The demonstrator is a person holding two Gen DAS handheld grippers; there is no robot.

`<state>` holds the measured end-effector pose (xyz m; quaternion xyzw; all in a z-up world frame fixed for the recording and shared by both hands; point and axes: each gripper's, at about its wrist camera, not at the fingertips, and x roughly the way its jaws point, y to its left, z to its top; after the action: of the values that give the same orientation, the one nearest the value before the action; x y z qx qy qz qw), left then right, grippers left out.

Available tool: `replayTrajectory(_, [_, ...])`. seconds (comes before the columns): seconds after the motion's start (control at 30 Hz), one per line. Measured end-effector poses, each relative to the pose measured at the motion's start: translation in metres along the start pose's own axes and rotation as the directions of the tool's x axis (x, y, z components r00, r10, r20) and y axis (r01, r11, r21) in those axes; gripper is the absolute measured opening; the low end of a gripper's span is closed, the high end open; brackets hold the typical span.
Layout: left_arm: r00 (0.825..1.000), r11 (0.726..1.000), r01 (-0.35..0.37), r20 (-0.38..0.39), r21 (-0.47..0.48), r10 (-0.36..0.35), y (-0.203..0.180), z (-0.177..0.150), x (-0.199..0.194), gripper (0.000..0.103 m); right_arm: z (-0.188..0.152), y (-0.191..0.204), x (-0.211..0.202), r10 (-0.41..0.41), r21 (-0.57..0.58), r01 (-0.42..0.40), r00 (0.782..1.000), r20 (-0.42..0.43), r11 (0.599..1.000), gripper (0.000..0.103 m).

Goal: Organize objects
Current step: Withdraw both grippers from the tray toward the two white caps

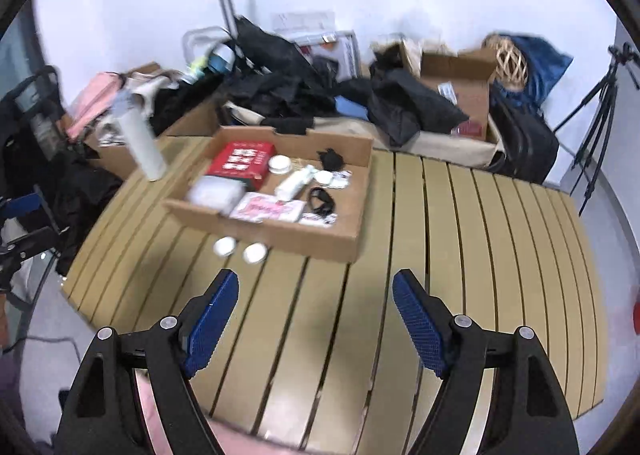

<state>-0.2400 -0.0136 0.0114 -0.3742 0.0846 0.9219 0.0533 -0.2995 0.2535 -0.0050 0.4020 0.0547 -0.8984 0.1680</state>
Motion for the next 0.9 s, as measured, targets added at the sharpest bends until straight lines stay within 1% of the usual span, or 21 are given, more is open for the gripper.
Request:
replayTrajectory(0.07, [0.999, 1.000, -0.018, 0.036, -0.008, 0.018, 0.000, -0.024, -0.025, 0.103, -0.023, 0.006, -0.024, 0.000, 0.015, 0.000, 0.999, 0.047, 1.000, 0.083])
replayTrajectory(0.13, [0.998, 0.999, -0.008, 0.054, -0.043, 0.010, 0.000, -0.048, -0.043, 0.103, -0.050, 0.012, -0.044, 0.011, 0.049, -0.015, 0.998, 0.069, 0.999, 0.083])
replayTrajectory(0.2, [0.998, 0.997, 0.018, 0.056, -0.078, -0.014, -0.001, -0.075, -0.052, 0.103, -0.082, 0.020, -0.056, 0.013, 0.077, -0.020, 0.996, 0.086, 0.997, 0.083])
replayTrajectory(0.27, [0.999, 0.994, 0.038, 0.042, -0.104, -0.033, -0.004, -0.093, -0.052, 0.103, -0.107, 0.025, -0.063, 0.003, 0.098, -0.015, 0.992, 0.127, 0.995, 0.083])
replayTrajectory(0.3, [0.998, 0.993, 0.056, 0.028, -0.105, -0.053, -0.006, -0.102, -0.048, 0.103, -0.124, 0.030, -0.067, 0.015, 0.112, -0.034, 0.986, 0.164, 0.993, 0.083])
replayTrajectory(0.33, [0.999, 0.994, 0.053, 0.009, -0.097, -0.053, -0.007, -0.106, -0.045, 0.103, -0.135, 0.032, -0.067, 0.025, 0.129, -0.049, 0.984, 0.178, 0.991, 0.083])
replayTrajectory(0.37, [0.999, 0.996, 0.035, -0.013, -0.082, -0.036, -0.011, -0.107, -0.040, 0.103, -0.144, 0.036, -0.063, 0.041, 0.144, -0.066, 0.985, 0.170, 0.987, 0.083])
replayTrajectory(0.4, [1.000, 0.998, 0.014, -0.024, -0.068, -0.015, -0.013, -0.107, -0.038, 0.103, -0.150, 0.040, -0.056, 0.062, 0.145, -0.083, 0.988, 0.139, 0.986, 0.083])
replayTrajectory(0.43, [1.000, 0.998, 0.000, -0.021, -0.069, -0.001, -0.013, -0.105, -0.036, 0.103, -0.151, 0.043, -0.050, 0.076, 0.136, -0.091, 0.991, 0.111, 0.986, 0.083])
replayTrajectory(0.47, [1.000, 0.997, 0.006, -0.016, -0.079, -0.007, -0.012, -0.103, -0.036, 0.103, -0.150, 0.047, -0.044, 0.072, 0.124, -0.082, 0.993, 0.090, 0.989, 0.083])
replayTrajectory(0.53, [1.000, 0.994, 0.025, -0.016, -0.102, -0.026, -0.008, -0.103, -0.034, 0.103, -0.150, 0.048, -0.045, 0.071, 0.117, -0.083, 0.992, 0.104, 0.990, 0.083])
replayTrajectory(0.57, [0.999, 0.994, 0.022, -0.021, -0.108, -0.024, -0.007, -0.104, -0.033, 0.103, -0.148, 0.048, -0.045, 0.077, 0.119, -0.091, 0.990, 0.115, 0.989, 0.083])
replayTrajectory(0.67, [0.999, 0.994, 0.004, -0.039, -0.114, -0.008, -0.003, -0.103, -0.020, 0.103, -0.148, 0.047, -0.037, 0.068, 0.113, -0.079, 0.993, 0.096, 0.990, 0.083])
replayTrajectory(0.73, [0.998, 0.993, 0.007, -0.054, -0.121, -0.013, -0.001, -0.101, -0.006, 0.103, -0.143, 0.047, -0.025, 0.075, 0.097, -0.082, 0.995, 0.072, 0.992, 0.083])
replayTrajectory(0.77, [0.999, 0.992, 0.017, -0.048, -0.123, -0.023, 0.000, -0.098, 0.001, 0.103, -0.141, 0.047, -0.021, 0.078, 0.091, -0.084, 0.995, 0.068, 0.992, 0.083])
replayTrajectory(0.83, [0.998, 0.990, 0.068, -0.009, -0.122, -0.069, 0.000, -0.088, 0.022, 0.103, -0.131, 0.051, -0.011, 0.078, 0.070, -0.083, 0.995, 0.066, 0.994, 0.083])
replayTrajectory(0.9, [0.994, 0.985, 0.111, -0.001, -0.129, -0.112, -0.001, -0.077, 0.047, 0.103, -0.118, 0.057, 0.004, 0.078, 0.041, -0.081, 0.995, 0.066, 0.996, 0.083])
